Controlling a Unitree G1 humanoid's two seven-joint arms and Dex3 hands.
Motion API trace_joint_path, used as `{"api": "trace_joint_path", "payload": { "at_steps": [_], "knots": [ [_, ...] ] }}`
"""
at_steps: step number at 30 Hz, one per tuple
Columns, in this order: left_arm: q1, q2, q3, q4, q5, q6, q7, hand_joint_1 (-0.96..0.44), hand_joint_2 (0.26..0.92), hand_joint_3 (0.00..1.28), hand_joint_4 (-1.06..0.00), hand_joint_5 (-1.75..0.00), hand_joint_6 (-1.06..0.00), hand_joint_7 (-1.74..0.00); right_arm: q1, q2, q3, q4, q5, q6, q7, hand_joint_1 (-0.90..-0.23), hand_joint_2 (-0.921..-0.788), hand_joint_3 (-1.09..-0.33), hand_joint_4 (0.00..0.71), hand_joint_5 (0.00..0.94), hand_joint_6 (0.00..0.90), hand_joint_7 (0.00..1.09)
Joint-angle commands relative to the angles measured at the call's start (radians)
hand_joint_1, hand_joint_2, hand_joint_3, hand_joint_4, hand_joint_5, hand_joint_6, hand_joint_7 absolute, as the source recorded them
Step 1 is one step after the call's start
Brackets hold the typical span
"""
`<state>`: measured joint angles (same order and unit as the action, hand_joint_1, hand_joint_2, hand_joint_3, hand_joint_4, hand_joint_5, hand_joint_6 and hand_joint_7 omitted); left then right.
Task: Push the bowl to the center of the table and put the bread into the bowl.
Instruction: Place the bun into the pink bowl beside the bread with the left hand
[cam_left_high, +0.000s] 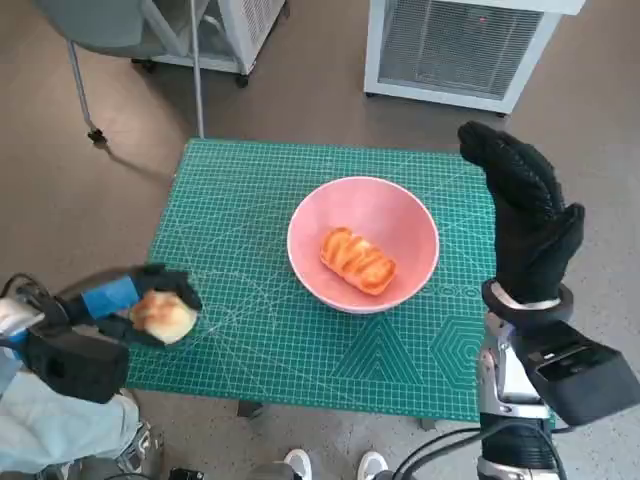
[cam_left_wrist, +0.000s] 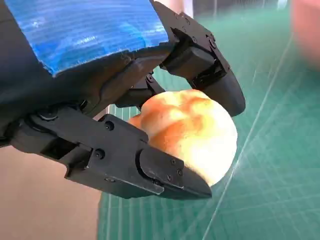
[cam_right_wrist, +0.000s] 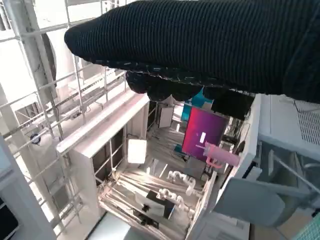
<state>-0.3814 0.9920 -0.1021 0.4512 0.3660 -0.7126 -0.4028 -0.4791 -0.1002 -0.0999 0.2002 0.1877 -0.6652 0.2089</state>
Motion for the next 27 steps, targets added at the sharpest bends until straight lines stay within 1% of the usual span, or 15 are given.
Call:
{"api": "trace_joint_path", "payload": {
  "at_steps": [1,4,8,12,16,22,27],
  "knots": [
    [-0.039,0.004,0.063,-0.113,-0.077,0.026,-0.017,0.0,0.921,0.3,-0.38,-1.5,-0.41,-1.38,0.009,0.004,-0.003,0.02,-0.011,-0.002,-0.004,-0.513,-0.921,-0.794,0.293,0.008,-0.001,0.68],
    [-0.093,-0.029,0.078,-0.175,-0.097,0.054,-0.013,0.0,0.921,0.29,-0.39,-1.48,-0.42,-1.39,0.006,0.004,-0.003,0.025,-0.012,-0.005,-0.004,-0.514,-0.921,-0.794,0.294,0.008,-0.001,0.68],
    [-0.174,-0.082,0.069,-0.231,-0.1,0.091,-0.01,0.0,0.921,0.28,-0.41,-1.43,-0.44,-1.4,0.002,0.005,-0.002,0.029,-0.014,-0.008,-0.003,-0.514,-0.921,-0.793,0.294,0.008,-0.001,0.68],
    [-0.262,-0.152,0.044,-0.266,-0.077,0.118,0.002,0.0,0.921,0.25,-0.44,-1.38,-0.46,-1.38,-0.002,0.005,-0.003,0.037,-0.014,-0.013,0.0,-0.514,-0.921,-0.794,0.294,0.008,-0.001,0.68],
    [-0.358,-0.235,-0.003,-0.27,-0.031,0.127,0.015,0.0,0.921,0.22,-0.47,-1.34,-0.49,-1.35,-0.006,0.005,-0.003,0.046,-0.012,-0.019,0.004,-0.514,-0.921,-0.795,0.294,0.008,-0.001,0.68],
    [-0.487,-0.353,-0.086,-0.203,0.049,0.093,0.039,0.0,0.921,0.18,-0.53,-1.3,-0.54,-1.3,-0.006,0.003,-0.002,0.05,-0.009,-0.027,0.008,-0.514,-0.921,-0.795,0.294,0.008,-0.001,0.68],
    [-0.572,-0.432,-0.155,-0.091,0.123,0.043,0.075,0.0,0.921,0.15,-0.56,-1.24,-0.58,-1.27,0.001,-0.001,-0.004,0.048,-0.002,-0.032,0.014,-0.517,-0.921,-0.793,0.294,0.008,-0.001,0.68]
  ]
}}
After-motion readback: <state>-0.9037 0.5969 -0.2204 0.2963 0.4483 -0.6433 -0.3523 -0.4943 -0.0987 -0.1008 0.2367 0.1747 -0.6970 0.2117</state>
